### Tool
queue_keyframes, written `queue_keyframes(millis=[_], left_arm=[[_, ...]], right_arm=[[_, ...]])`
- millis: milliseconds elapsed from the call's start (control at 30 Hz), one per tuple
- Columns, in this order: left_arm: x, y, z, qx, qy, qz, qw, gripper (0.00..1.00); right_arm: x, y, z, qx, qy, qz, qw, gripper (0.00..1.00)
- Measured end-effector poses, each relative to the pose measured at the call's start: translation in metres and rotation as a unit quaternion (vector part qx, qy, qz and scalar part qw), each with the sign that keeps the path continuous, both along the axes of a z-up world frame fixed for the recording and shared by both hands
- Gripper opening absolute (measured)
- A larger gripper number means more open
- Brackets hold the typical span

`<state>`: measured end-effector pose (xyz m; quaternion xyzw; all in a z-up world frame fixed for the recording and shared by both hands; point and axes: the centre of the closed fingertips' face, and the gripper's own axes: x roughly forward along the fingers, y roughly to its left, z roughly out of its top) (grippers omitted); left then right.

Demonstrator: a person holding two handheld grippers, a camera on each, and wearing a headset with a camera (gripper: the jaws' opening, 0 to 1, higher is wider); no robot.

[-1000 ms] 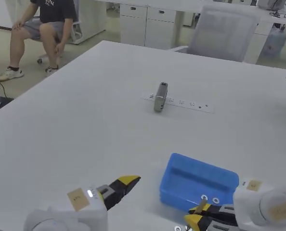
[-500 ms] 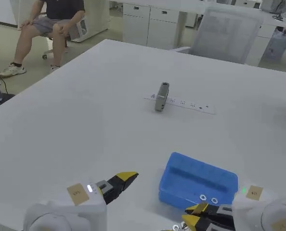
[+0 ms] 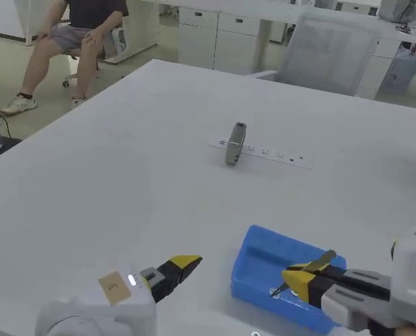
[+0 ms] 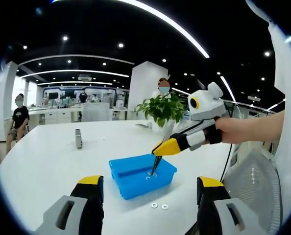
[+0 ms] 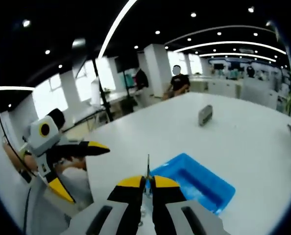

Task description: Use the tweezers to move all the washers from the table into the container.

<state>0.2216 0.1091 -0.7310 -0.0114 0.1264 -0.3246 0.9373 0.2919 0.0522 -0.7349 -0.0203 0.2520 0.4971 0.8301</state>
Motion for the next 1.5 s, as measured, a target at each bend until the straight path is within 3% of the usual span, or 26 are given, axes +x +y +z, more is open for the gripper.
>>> queue_keyframes(millis=[200,367,467,633,900,1267,1500], left_arm=[[0.0,0.0,-0.002,0.005,0.003,-0.001,1.0,0.79],[0.0,0.0,-0.003,0.007,0.005,-0.003,1.0,0.78],[0.0,0.0,-0.004,0.008,0.007,-0.003,0.9999,0.78],[0.0,0.001,-0.007,0.016,0.009,-0.004,0.9998,0.78],[0.002,0.002,-0.009,0.021,0.013,-0.001,0.9997,0.77],[0.002,0.002,-0.011,0.029,0.016,-0.003,0.9995,0.77],[0.003,0.002,-0.013,0.033,0.017,-0.003,0.9993,0.77]], right_arm=[[0.022,-0.003,0.0,0.01,0.009,-0.022,0.9997,0.03],[0.042,-0.003,-0.017,-0.01,0.017,-0.034,0.9992,0.03],[0.056,-0.008,-0.037,-0.036,0.031,-0.034,0.9983,0.03],[0.059,-0.004,-0.058,-0.061,0.051,-0.025,0.9965,0.03],[0.055,0.003,-0.072,-0.084,0.055,-0.01,0.9949,0.03],[0.056,0.001,-0.073,-0.094,0.041,0.0,0.9947,0.04],[0.05,0.001,-0.052,-0.077,0.023,-0.005,0.9968,0.04]])
